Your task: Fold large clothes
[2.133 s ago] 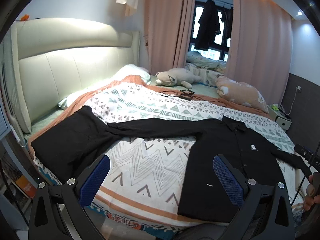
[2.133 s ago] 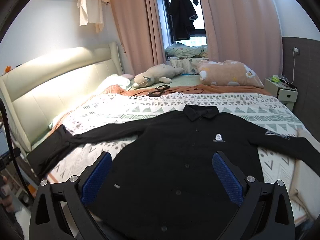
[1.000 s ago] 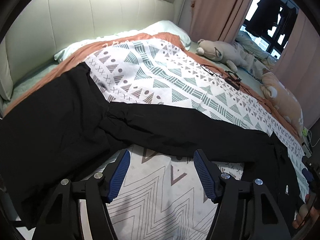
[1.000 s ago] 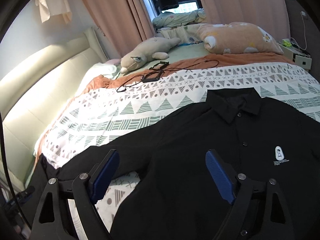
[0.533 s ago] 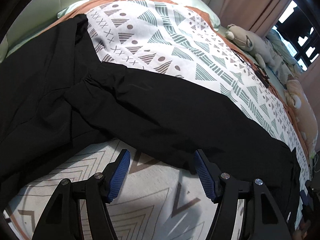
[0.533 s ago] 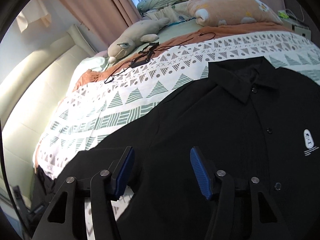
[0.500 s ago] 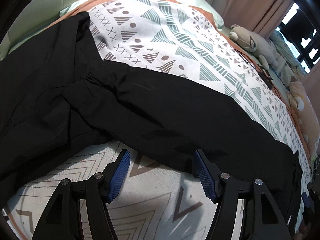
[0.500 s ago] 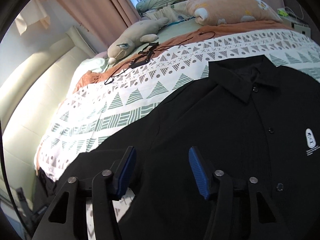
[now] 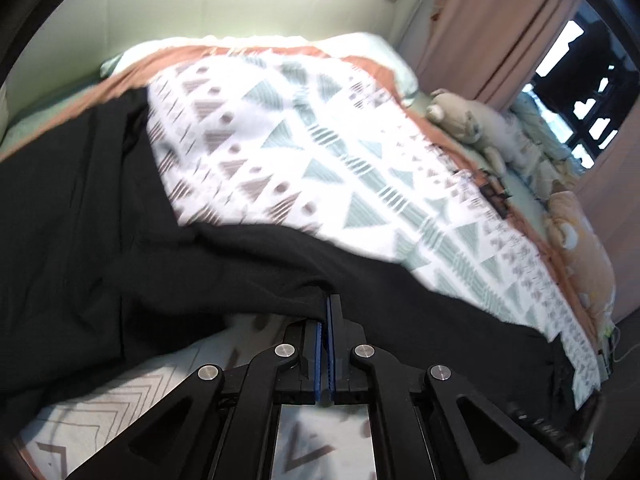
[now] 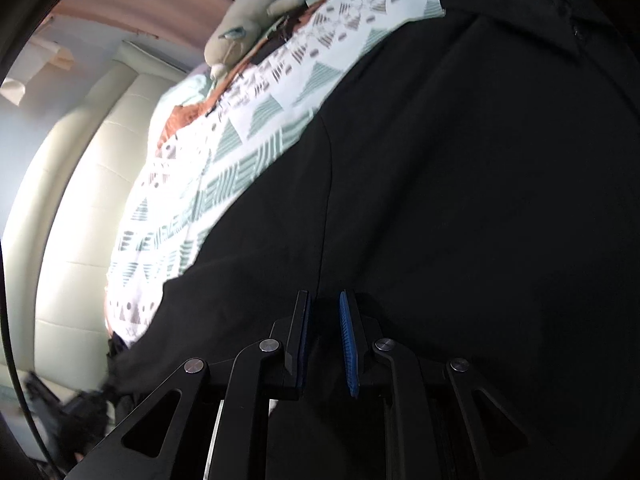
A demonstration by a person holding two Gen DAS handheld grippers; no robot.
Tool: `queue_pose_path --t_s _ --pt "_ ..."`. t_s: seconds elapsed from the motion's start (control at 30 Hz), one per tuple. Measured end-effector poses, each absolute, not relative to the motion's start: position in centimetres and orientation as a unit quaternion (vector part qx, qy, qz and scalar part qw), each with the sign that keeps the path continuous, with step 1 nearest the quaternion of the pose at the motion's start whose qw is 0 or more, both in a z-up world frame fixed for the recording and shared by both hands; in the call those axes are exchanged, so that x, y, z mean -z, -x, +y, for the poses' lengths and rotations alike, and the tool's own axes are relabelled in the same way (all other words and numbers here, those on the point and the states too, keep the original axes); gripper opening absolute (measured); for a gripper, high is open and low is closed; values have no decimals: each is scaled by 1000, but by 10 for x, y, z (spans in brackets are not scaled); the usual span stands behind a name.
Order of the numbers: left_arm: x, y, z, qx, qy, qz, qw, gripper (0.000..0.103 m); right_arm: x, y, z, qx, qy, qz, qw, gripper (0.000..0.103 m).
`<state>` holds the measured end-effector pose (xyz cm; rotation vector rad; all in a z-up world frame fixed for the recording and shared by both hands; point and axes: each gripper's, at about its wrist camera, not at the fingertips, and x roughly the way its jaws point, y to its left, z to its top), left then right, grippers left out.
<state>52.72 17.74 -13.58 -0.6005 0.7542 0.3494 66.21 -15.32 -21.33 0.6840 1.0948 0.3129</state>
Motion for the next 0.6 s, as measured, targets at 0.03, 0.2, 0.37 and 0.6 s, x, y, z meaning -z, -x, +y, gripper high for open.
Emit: queue_pose_path --t_s 0.03,0.2,0.37,0.6 --pt "123 -530 173 -162 282 353 877 1 214 -662 -156 -149 -325 506 785 16" --pt "62 -540 147 -125 269 318 900 1 184 -641 -183 -148 -342 484 792 18" --pt "2 -545 98 -73 237 287 925 1 146 -603 -217 -125 -346 447 816 34" --pt "-50 -544 18 -3 198 269 942 1 102 -546 -268 -93 -345 388 850 34"
